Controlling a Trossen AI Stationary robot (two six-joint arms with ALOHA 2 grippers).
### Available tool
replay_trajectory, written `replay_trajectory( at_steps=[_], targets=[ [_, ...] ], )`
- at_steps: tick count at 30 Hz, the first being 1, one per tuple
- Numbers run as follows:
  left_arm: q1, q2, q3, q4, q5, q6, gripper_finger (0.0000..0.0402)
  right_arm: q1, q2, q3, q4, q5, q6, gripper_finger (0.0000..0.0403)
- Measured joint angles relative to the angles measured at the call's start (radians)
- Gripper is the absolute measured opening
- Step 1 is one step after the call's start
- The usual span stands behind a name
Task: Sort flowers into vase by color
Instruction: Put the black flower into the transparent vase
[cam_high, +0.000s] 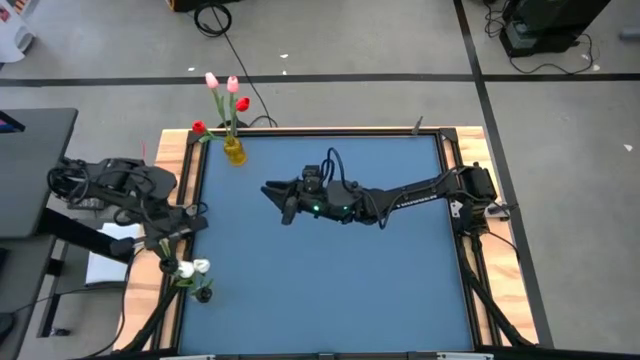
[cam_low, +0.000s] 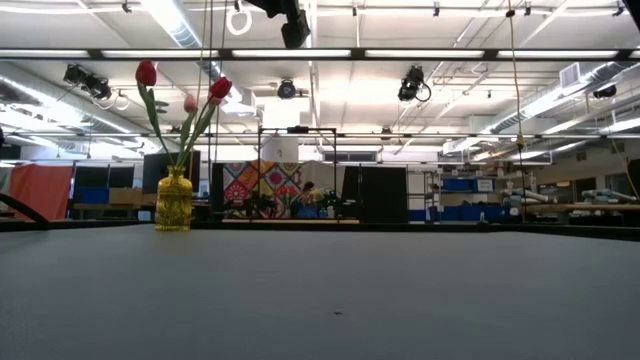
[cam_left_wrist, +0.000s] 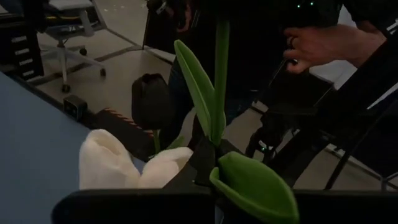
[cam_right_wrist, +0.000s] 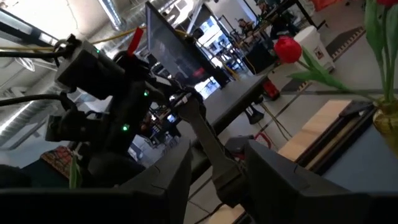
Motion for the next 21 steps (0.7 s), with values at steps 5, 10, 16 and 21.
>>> replay_trajectory(
  at_steps=[5, 10, 16, 21],
  targets=[
    [0.0, 0.001, -0.005, -0.036, -0.01, -0.023, 0.0022, 0.0, 0.0, 0.0, -0.024, -0.037, 0.02, 0.0158],
    [0.0, 0.0, -0.005, -0.036, -0.011, -0.11, 0.0053, 0.0, 0.0, 0.0, -0.026, -0.06, 0.02, 0.0158],
    [-0.008, -0.006, -0.005, -0.038, 0.059, -0.192, 0.0097, -0.001, 0.0, 0.0, -0.026, -0.069, 0.019, 0.0158],
    [-0.04, -0.024, 0.014, -0.035, 0.083, -0.211, 0.0123, -0.002, 0.0, 0.0, -0.027, -0.105, 0.017, 0.0158]
  ],
)
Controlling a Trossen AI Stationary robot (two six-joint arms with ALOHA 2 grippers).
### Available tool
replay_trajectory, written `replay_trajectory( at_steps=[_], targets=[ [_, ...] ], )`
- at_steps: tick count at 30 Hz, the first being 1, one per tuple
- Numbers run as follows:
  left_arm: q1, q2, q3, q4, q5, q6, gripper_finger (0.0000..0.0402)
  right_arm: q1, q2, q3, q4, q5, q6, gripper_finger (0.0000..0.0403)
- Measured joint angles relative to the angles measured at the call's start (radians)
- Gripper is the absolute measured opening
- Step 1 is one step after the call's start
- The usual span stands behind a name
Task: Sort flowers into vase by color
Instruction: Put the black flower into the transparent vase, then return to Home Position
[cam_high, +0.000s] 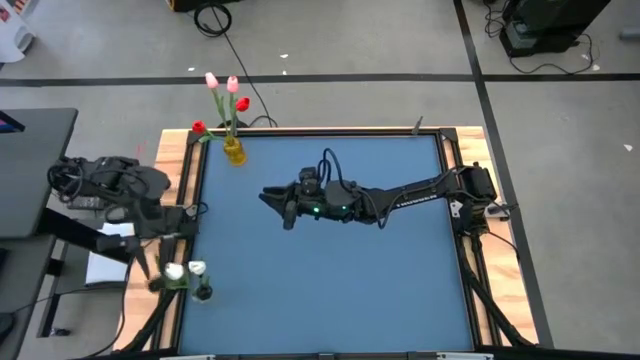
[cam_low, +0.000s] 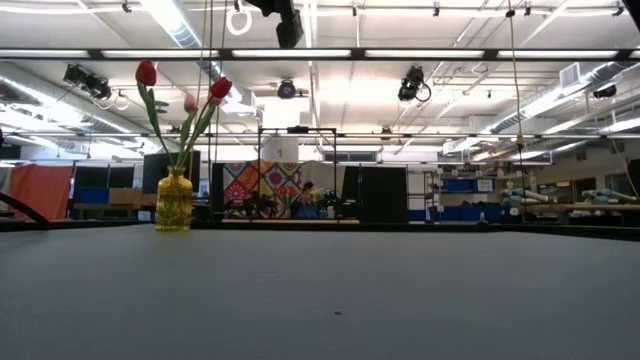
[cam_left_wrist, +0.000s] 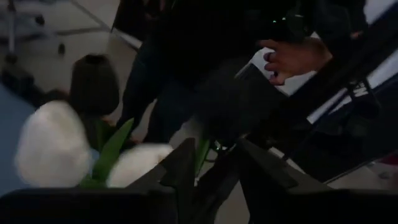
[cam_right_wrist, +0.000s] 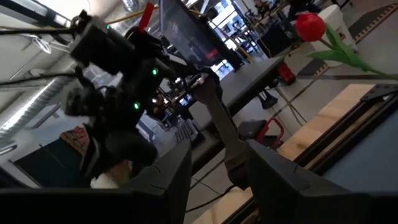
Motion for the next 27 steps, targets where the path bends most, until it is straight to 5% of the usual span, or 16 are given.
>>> replay_trajectory(
  at_steps=[11, 19, 24, 27],
  targets=[
    [-0.007, -0.007, 0.117, 0.022, -0.063, 0.088, 0.0126, 0.0, -0.008, 0.0, -0.01, -0.026, -0.007, 0.0158],
    [-0.003, -0.008, 0.267, 0.138, -0.711, 0.167, 0.0126, -0.002, -0.161, 0.0, -0.261, 0.079, -0.166, 0.0134],
    [-0.003, -0.007, 0.276, 0.187, -0.946, 0.141, 0.0125, -0.001, -0.295, 0.0, -0.495, 0.001, -0.349, 0.0051],
    [-0.003, -0.003, 0.222, 0.197, -1.001, 0.13, 0.0114, 0.0, -0.361, 0.0, -0.631, 0.0, -0.41, 0.0011]
  ],
)
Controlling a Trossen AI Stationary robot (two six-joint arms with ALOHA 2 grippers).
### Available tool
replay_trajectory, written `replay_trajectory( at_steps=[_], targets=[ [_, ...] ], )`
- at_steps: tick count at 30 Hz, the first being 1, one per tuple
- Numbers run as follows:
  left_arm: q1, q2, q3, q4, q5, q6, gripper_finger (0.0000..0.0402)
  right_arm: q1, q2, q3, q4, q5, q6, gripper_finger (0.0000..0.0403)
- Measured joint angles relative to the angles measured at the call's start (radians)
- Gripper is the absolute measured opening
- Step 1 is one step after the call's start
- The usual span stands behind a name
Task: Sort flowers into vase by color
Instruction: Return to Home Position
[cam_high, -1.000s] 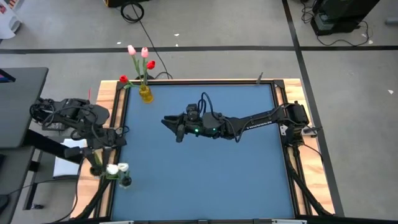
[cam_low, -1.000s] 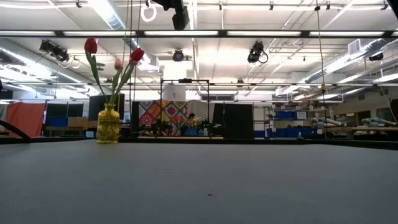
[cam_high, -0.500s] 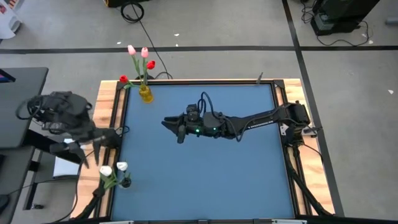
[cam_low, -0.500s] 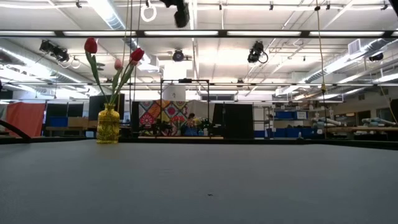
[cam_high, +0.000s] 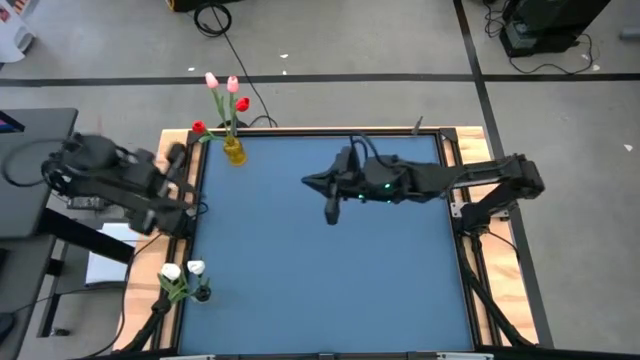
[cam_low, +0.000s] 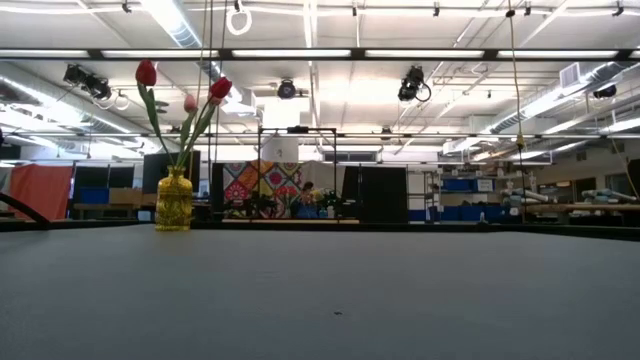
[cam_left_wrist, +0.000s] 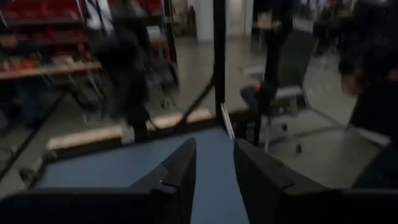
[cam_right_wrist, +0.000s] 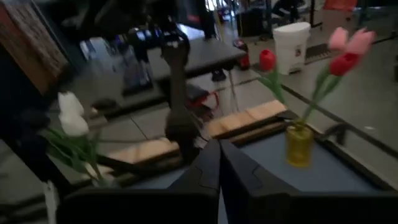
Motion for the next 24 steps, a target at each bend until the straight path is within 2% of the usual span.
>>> replay_trajectory(
  at_steps=[5, 10, 12, 15, 18, 20, 22, 24],
  targets=[
    [0.028, 0.002, -0.184, 0.106, -0.013, -0.025, 0.0066, 0.019, -0.063, 0.0, -0.158, 0.011, -0.066, 0.0008],
    [0.133, -0.033, -0.345, 0.219, -0.019, -0.034, 0.0016, 0.036, -0.082, -0.002, -0.272, -0.013, -0.137, 0.0006],
    [0.179, -0.066, -0.41, 0.241, -0.015, -0.031, 0.0006, 0.033, -0.108, -0.048, -0.273, -0.029, -0.156, 0.0004],
    [0.227, -0.127, -0.52, 0.305, 0.013, -0.028, 0.0005, 0.008, -0.17, -0.213, -0.135, -0.067, -0.168, 0.0004],
    [0.237, -0.187, -0.604, 0.376, 0.037, -0.046, 0.0003, -0.023, -0.253, -0.421, 0.192, -0.164, -0.186, 0.0002],
    [0.237, -0.22, -0.645, 0.385, 0.036, -0.076, 0.0003, -0.034, -0.316, -0.533, 0.372, -0.174, -0.193, 0.0002],
    [0.236, -0.246, -0.688, 0.379, 0.035, -0.128, 0.0002, -0.036, -0.377, -0.618, 0.426, -0.123, -0.193, 0.0002],
    [0.225, -0.261, -0.731, 0.376, 0.039, -0.182, 0.0002, -0.04, -0.426, -0.691, 0.427, -0.124, -0.215, 0.0002]
  ],
)
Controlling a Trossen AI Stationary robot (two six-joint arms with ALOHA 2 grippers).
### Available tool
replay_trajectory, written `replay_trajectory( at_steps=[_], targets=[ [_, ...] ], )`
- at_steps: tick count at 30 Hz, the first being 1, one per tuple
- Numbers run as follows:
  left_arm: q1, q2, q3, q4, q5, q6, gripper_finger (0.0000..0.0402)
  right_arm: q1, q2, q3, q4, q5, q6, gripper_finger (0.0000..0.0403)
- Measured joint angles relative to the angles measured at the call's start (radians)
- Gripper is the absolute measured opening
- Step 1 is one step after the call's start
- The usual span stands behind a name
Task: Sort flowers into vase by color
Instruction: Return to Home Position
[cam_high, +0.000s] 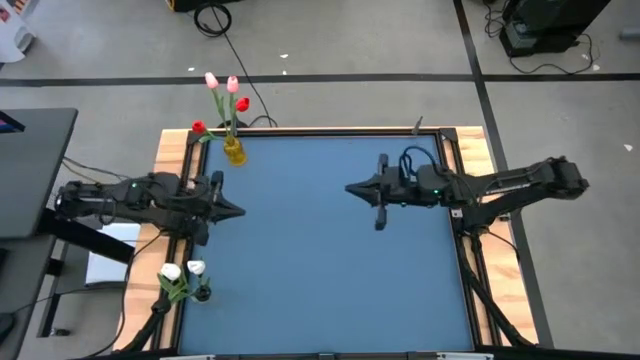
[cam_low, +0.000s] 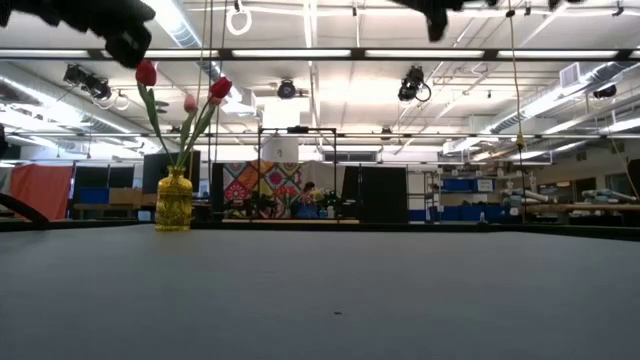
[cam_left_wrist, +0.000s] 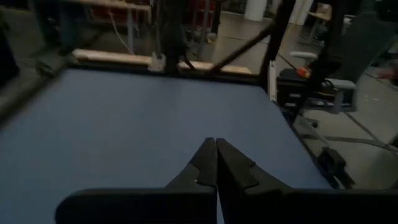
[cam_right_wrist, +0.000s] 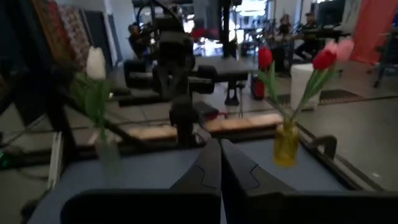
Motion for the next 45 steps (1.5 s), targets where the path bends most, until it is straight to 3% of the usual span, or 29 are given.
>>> replay_trajectory(
  at_steps=[4, 8, 11, 14, 20, 26, 34, 45],
  targets=[
    [-0.013, -0.021, -0.104, 0.072, -0.036, -0.023, 0.0001, -0.025, -0.101, -0.16, 0.081, -0.07, 0.041, 0.0002],
    [-0.01, -0.037, -0.228, 0.268, -0.104, -0.024, 0.0001, -0.03, -0.179, -0.365, 0.35, -0.028, 0.085, 0.0001],
    [0.0, -0.059, -0.274, 0.298, -0.109, -0.055, 0.0001, -0.031, -0.222, -0.459, 0.463, -0.039, 0.074, 0.0001],
    [0.005, -0.091, -0.279, 0.217, -0.1, -0.082, 0.0001, -0.03, -0.245, -0.509, 0.435, -0.075, 0.04, 0.0004],
    [0.005, -0.23, -0.267, 0.183, -0.127, -0.051, 0.0, -0.035, -0.385, -0.541, 0.284, 0.043, 0.073, 0.0002],
    [0.006, -0.391, -0.268, 0.07, -0.188, -0.037, 0.0, -0.069, -0.638, -0.546, -0.075, 0.004, 0.115, 0.0002],
    [0.005, -0.388, -0.249, 0.054, -0.214, 0.031, 0.0, -0.115, -0.84, -0.547, -0.321, 0.004, 0.119, 0.0002],
    [0.005, -0.387, -0.25, 0.03, -0.233, 0.051, 0.0, -0.149, -0.994, -0.743, -0.188, -0.03, 0.215, 0.0002]
  ],
)
